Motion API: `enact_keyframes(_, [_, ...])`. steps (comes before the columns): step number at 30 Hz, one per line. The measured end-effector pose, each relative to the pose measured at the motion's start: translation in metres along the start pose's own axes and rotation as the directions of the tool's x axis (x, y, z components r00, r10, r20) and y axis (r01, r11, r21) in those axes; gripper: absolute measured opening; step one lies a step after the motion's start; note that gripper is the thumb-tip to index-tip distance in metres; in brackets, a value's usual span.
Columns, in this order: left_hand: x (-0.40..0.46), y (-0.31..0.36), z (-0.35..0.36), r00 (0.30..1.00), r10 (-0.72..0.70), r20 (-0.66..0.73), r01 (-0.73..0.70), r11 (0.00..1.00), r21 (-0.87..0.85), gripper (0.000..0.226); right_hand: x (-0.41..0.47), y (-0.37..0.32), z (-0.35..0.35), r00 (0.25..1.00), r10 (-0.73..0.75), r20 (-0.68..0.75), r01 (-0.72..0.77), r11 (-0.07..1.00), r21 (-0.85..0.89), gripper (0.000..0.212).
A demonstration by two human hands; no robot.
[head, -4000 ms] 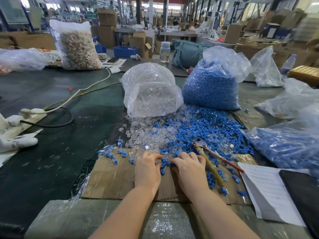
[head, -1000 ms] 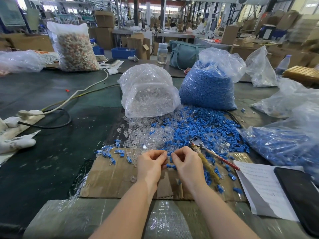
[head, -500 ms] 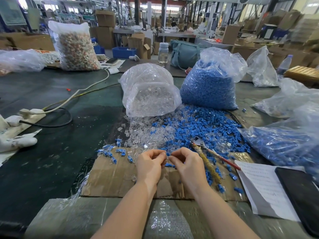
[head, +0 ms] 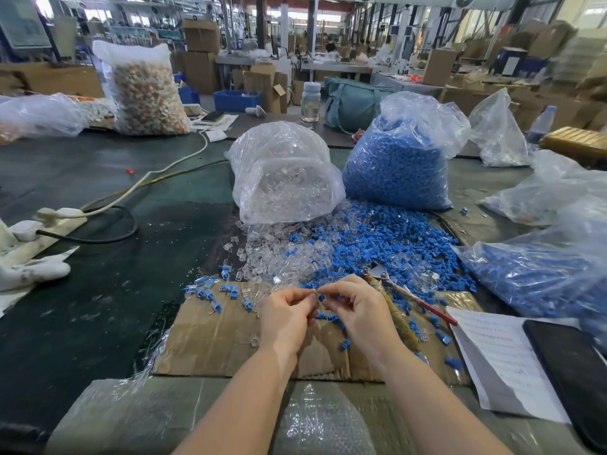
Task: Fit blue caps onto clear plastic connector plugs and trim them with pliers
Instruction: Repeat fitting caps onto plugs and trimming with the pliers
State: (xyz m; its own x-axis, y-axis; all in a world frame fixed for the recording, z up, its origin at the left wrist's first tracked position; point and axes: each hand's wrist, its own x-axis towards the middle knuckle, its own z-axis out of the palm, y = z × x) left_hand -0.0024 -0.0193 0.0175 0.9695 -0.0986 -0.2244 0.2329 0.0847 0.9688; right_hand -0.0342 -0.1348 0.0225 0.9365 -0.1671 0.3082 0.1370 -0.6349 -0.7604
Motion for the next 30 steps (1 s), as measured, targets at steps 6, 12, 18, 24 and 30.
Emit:
enact_keyframes(6, [0.001, -0.001, -0.001, 1.000, 0.000, 0.002, 0.000, 1.000, 0.000, 0.008, 0.000, 0.000, 0.001, 1.000, -0.002, -0.017, 0.002, 1.000, -0.016, 0.016])
enact_keyframes(12, [0.001, -0.001, 0.001, 1.000, 0.009, -0.025, -0.009, 1.000, 0.027, 0.005, -0.001, 0.001, 0.000, 1.000, 0.000, -0.007, 0.000, 0.999, -0.035, 0.018])
enact_keyframes(18, [0.004, 0.006, -0.002, 0.999, -0.030, -0.042, 0.029, 0.999, -0.016, 0.007, 0.004, 0.021, -0.019, 0.960, 0.232, -0.156, -0.278, 0.844, -0.459, 0.043])
enact_keyframes(24, [0.007, 0.009, -0.001, 0.998, -0.044, -0.041, 0.043, 0.999, -0.029, 0.007, 0.009, 0.045, -0.036, 0.751, 0.645, -0.140, -0.533, 0.468, -0.705, 0.078])
enact_keyframes(30, [0.011, 0.007, -0.003, 0.998, -0.051, -0.048, 0.050, 0.998, -0.033, 0.008, 0.009, 0.044, -0.037, 0.809, 0.566, -0.156, -0.461, 0.449, -0.765, 0.068])
